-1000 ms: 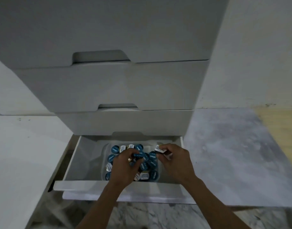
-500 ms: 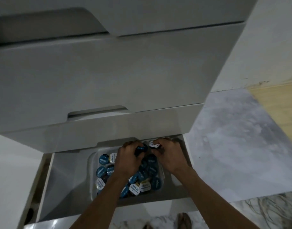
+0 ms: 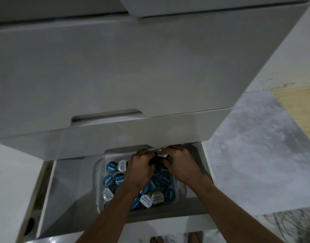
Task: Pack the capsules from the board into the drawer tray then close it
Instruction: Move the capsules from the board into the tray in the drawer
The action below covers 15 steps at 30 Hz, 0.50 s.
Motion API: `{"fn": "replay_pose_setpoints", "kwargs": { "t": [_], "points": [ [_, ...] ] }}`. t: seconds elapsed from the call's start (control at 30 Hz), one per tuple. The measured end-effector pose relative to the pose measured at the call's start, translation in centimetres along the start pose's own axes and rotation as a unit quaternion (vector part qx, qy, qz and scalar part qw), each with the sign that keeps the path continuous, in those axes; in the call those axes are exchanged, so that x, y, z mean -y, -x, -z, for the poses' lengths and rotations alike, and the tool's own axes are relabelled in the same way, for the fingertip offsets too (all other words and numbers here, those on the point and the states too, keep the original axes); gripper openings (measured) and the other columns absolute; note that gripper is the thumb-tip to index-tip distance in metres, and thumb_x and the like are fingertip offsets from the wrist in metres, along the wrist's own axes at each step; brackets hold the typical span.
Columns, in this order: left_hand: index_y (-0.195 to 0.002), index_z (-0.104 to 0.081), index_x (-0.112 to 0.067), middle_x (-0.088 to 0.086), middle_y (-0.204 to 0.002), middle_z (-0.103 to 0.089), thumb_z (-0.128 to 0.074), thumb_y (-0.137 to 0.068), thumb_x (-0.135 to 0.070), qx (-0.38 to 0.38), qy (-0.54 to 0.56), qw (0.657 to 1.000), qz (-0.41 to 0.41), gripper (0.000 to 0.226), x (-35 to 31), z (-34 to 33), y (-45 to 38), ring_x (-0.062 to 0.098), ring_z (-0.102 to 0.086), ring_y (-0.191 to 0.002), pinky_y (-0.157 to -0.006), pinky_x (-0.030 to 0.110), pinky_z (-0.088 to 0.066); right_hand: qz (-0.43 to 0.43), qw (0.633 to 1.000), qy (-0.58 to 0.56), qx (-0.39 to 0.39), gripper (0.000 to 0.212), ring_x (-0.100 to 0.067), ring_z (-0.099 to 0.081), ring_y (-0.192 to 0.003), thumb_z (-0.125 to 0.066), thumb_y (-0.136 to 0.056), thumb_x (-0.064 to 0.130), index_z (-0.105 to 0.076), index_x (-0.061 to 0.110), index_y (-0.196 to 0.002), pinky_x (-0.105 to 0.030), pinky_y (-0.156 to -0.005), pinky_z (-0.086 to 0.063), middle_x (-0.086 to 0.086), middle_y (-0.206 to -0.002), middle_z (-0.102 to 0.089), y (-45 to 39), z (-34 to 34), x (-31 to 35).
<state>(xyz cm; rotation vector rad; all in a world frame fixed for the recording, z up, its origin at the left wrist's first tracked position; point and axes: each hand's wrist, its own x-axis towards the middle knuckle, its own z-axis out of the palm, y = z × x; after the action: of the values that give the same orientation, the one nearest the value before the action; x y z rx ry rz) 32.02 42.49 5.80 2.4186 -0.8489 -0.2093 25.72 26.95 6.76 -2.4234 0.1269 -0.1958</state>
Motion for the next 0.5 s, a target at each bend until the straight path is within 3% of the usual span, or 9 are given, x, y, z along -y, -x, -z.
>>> {"fn": "replay_pose_setpoints", "kwargs": {
  "t": [0.13,0.33,0.5],
  "points": [
    [-0.102,-0.074,-0.018,0.005,-0.097,-0.073,-0.066,-0.077,-0.003,-0.011,-0.028,1.0,-0.006,0.03,0.1,0.13,0.29,0.023,-0.065,-0.087,-0.079,0.035,-0.054,0.006,1.0,0.016,0.005,0.022,-0.019,-0.064,-0.096,-0.071,-0.083,0.013,-0.072,0.017,-0.105,-0.028,-0.085,-0.053,-0.002,-0.105,-0.071,0.03,-0.24,-0.28],
    [-0.107,-0.072,-0.021,0.003,-0.107,-0.071,-0.062,-0.085,-0.014,0.004,-0.077,0.997,0.001,0.025,0.45,0.2,0.28,0.024,-0.061,-0.099,-0.089,0.041,-0.05,0.01,0.998,0.064,0.026,0.025,-0.024,-0.061,-0.101,-0.068,-0.082,0.012,-0.072,0.017,-0.106,-0.037,-0.08,-0.056,-0.003,-0.11,-0.067,-0.07,-0.5,-0.48],
    [-0.094,-0.075,-0.009,0.011,-0.098,-0.071,-0.066,-0.082,-0.003,-0.006,-0.073,0.997,-0.013,0.017,0.42,0.19,0.49,0.029,-0.065,-0.087,-0.079,0.037,-0.056,0.036,0.99,0.137,0.02,0.025,-0.026,-0.06,-0.099,-0.068,-0.08,0.011,-0.074,0.017,-0.103,-0.035,-0.069,-0.057,-0.004,-0.105,-0.067,0.18,-0.34,-0.11]
  ]
}}
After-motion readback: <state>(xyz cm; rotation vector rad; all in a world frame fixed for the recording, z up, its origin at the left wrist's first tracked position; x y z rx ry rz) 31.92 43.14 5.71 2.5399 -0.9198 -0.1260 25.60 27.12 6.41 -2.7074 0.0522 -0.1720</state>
